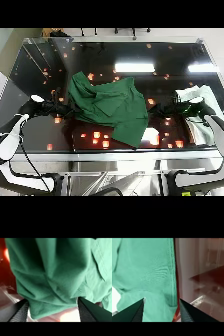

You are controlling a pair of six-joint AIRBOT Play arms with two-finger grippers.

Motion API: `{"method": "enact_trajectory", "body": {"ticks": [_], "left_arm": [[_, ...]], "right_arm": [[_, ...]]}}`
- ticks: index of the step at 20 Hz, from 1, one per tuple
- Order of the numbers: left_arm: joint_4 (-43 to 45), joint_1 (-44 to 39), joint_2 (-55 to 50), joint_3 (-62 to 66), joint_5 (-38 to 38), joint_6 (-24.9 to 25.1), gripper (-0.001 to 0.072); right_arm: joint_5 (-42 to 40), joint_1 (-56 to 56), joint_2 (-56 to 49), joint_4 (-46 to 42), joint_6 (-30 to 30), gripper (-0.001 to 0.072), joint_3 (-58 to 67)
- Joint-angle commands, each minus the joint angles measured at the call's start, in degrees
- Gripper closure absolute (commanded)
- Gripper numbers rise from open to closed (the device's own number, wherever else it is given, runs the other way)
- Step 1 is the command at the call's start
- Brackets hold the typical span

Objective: Fold the shirts.

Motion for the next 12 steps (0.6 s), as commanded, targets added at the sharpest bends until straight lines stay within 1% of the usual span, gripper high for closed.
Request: {"method": "enact_trajectory", "body": {"ticks": [1, 2, 3, 4, 5, 6, 7, 8, 11, 12], "left_arm": [[3.0, -0.8, -0.6, -0.4, 2.5, -0.1, 0.0242], [3.0, -0.7, -1.2, -0.4, 2.2, 0.0, 0.0493], [2.8, -0.9, -1.6, -0.4, 1.9, 0.2, 0.0590], [2.9, -1.2, -2.0, -0.4, 1.9, 0.2, 0.0597], [2.9, -1.7, -2.1, -0.4, 2.0, 0.4, 0.0624], [2.4, -2.0, -2.1, -0.4, 2.0, 1.6, 0.0690], [2.5, -2.2, -2.1, -0.2, 2.1, 1.6, 0.0690], [2.4, -2.2, -2.1, 0.4, 2.0, 1.6, 0.0691], [2.4, -2.2, -0.8, 4.5, -1.3, 1.4, 0.0693], [2.4, -2.2, 0.9, 6.1, -2.3, 1.4, 0.0694]], "right_arm": [[-1.8, 3.1, -2.5, -0.2, -0.4, 0.0231, -0.3], [-1.9, 4.1, -3.3, -0.2, -0.4, 0.0231, -0.3], [-1.9, 5.0, -4.0, -0.2, -0.4, 0.0231, -0.3], [-1.9, 6.1, -4.6, 0.0, -0.6, 0.0231, -0.3], [-2.0, 7.1, -5.0, 0.3, -1.0, 0.0232, -0.3], [-2.6, 8.0, -5.1, 1.0, -1.0, 0.0232, -0.3], [-3.2, 8.8, -5.1, 1.8, -1.1, 0.0258, -0.3], [-3.3, 9.5, -5.1, 4.1, -2.5, 0.0464, -0.3], [-0.5, 9.7, -4.1, 15.1, -8.2, 0.0672, 0.5], [0.9, 9.7, -2.8, 17.9, -8.6, 0.0685, 1.7]]}}
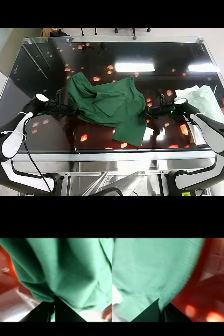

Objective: Fold the shirts.

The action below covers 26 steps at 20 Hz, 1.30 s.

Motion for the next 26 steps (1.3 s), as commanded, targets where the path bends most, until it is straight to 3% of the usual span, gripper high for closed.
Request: {"method": "enact_trajectory", "body": {"ticks": [1, 5, 9, 12, 17, 22, 26], "left_arm": [[-1.0, -0.1, 4.8, 5.7, -4.6, 0.1, 0.0694], [-1.0, -0.1, 19.5, 21.9, -10.3, -2.8, 0.0694], [-1.0, -0.1, 30.6, 48.0, -10.0, -5.9, 0.0694], [-0.8, -0.1, 36.9, 60.3, -7.9, -6.4, 0.0693], [4.3, -0.1, 50.9, 52.9, 4.8, -5.3, 0.0693], [10.1, -0.1, 56.0, 43.3, 5.1, -6.9, 0.0693], [9.4, -0.1, 51.0, 37.9, -1.2, -10.5, 0.0693]], "right_arm": [[4.1, 0.6, 3.6, 12.0, -3.8, 0.0685, 3.6], [5.5, -0.1, 16.3, 18.0, -4.0, 0.0686, 19.6], [3.0, -0.7, 25.1, 18.9, -4.6, 0.0686, 41.2], [0.7, -0.7, 29.7, 18.9, -4.6, 0.0686, 53.0], [-4.4, -0.7, 34.7, 16.7, -5.8, 0.0686, 60.8], [-3.7, -0.7, 33.3, 11.9, 1.1, 0.0686, 60.7], [3.3, -0.7, 27.8, 8.7, 8.0, 0.0686, 60.6]]}}
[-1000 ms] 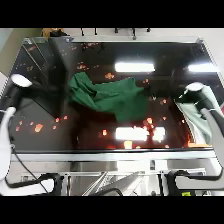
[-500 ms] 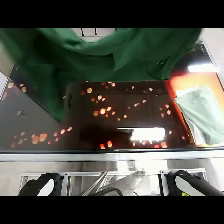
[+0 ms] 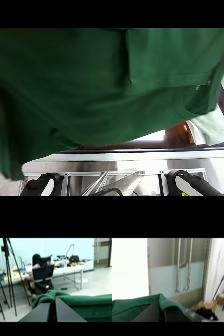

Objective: Fold the shirts.

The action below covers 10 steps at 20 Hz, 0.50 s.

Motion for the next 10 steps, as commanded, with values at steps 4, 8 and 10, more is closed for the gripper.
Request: {"method": "enact_trajectory", "body": {"ticks": [4, 8, 10], "left_arm": [[-2.5, 0.0, -7.4, -3.8, -10.7, -2.5, 0.0693], [-2.5, 0.0, -11.8, -3.8, -20.0, -3.2, 0.0693], [-2.5, 0.0, -11.6, -3.8, -20.6, -3.5, 0.0693]], "right_arm": [[8.8, 0.0, -6.1, -4.1, 6.8, 0.0686, 0.2], [14.3, 0.0, -7.7, -13.3, 12.4, 0.0686, 0.1], [14.6, 0.0, -7.0, -14.1, 12.7, 0.0686, 0.1]]}}
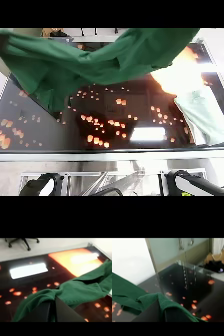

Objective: Fold the shirts.

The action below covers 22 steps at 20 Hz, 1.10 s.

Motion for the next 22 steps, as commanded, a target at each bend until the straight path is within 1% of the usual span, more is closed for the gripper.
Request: {"method": "enact_trajectory", "body": {"ticks": [1, 3, 4, 5, 7, 8, 11, 12, 14, 16, 17, 18, 19, 20, 22], "left_arm": [[-0.2, 0.0, -0.3, -0.1, -4.6, -0.6, 0.0693], [-0.2, 0.0, 2.2, -0.1, -4.5, -0.3, 0.0693], [-0.1, 0.0, 3.3, -0.2, -4.0, 0.7, 0.0693], [0.5, 0.0, 3.8, -0.2, -2.5, 1.2, 0.0693], [0.5, 0.0, 1.6, -0.2, 0.5, 2.2, 0.0693], [0.5, 0.0, -1.1, -0.2, 0.3, 2.2, 0.0693], [0.5, 0.0, -15.0, -0.2, -1.7, 3.5, 0.0693], [0.0, 0.0, -21.5, -0.2, -1.5, 3.9, 0.0693], [-0.2, 0.0, -34.3, -0.2, 0.6, 5.6, 0.0693], [-0.5, 0.6, -46.3, 0.7, 5.0, 5.2, 0.0686], [-2.0, 1.0, -51.7, 2.5, 5.0, 4.4, 0.0685], [-5.0, 1.8, -56.9, 5.3, 3.7, 4.3, 0.0565], [-8.3, 2.7, -61.0, 8.1, 2.2, 3.7, 0.0162], [-10.9, 3.9, -63.8, 10.4, 0.7, 1.7, -0.0002], [-12.0, 6.7, -66.5, 15.1, -4.6, -0.5, -0.0002]], "right_arm": [[2.7, 0.0, 0.6, -4.1, 2.5, 0.0686, 0.0], [2.7, 0.0, 1.9, -4.1, 2.5, 0.0686, 0.0], [2.5, 0.0, 2.3, -4.2, 2.1, 0.0686, 0.0], [2.0, 0.0, 2.2, -4.8, 1.9, 0.0686, 0.0], [2.0, 0.0, -0.5, -6.3, 1.9, 0.0686, -0.4], [2.1, 0.1, -2.6, -6.2, 1.9, 0.0686, -1.7], [0.3, 0.1, -11.7, -6.6, 1.7, 0.0686, -9.7], [-2.1, 0.1, -15.6, -6.8, -0.2, 0.0685, -13.6], [-10.3, 0.1, -24.0, -6.6, -3.6, 0.0685, -20.7], [-17.9, 0.1, -33.0, -6.0, -6.6, 0.0685, -24.0], [-19.6, 0.1, -37.7, -3.4, -7.5, 0.0684, -23.9], [-20.5, 0.0, -41.3, 1.0, -10.3, 0.0646, -23.9], [-20.5, 0.0, -43.6, 5.4, -13.1, 0.0475, -23.9], [-20.2, -0.2, -44.7, 8.6, -15.1, 0.0380, -23.9], [-17.7, -1.4, -44.1, 9.0, -15.9, 0.0379, -23.8]]}}
